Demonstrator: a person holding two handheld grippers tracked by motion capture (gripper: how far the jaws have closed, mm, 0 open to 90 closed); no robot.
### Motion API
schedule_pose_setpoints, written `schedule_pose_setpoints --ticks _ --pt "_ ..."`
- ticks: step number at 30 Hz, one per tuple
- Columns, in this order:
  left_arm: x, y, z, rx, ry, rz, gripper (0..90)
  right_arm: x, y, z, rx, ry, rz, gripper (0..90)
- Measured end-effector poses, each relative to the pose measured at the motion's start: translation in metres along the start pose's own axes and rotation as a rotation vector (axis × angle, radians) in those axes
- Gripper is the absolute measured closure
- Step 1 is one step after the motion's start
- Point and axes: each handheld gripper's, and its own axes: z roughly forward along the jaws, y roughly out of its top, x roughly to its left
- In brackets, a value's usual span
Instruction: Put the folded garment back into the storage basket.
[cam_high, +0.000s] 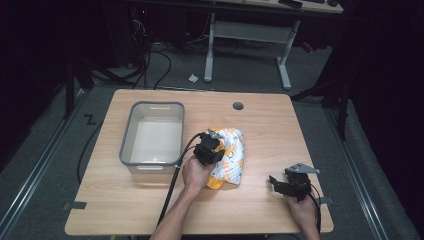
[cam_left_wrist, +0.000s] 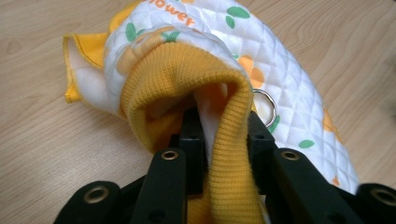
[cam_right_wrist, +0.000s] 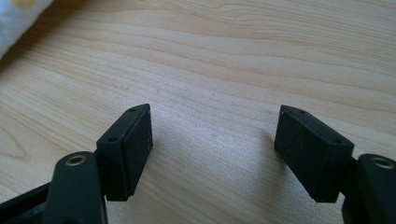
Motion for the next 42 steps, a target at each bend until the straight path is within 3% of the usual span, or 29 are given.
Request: schedule_pose_setpoints --ticks 15,22,32,42 --pt "0.001 0.003 -0.035 -0.081 -0.024 -0.002 74.5 0.0 0.0 0.0 0.001 0.0 0.002 28.1" --pt "0.002 0.005 -0.052 -0.112 -0.025 0.018 74.4 0.0 0.0 0.0 0.001 0.0 0.002 28.1" --pt "0.013 0.007 -0.071 -0.154 -0.056 -0.024 74.4 0.0 0.0 0.0 0.0 0.0 0.0 28.1" --pt "0.021 0.006 -0.084 -0.161 -0.039 -0.026 74.4 0.0 0.0 0.0 0.001 0.0 -0.001 28.1"
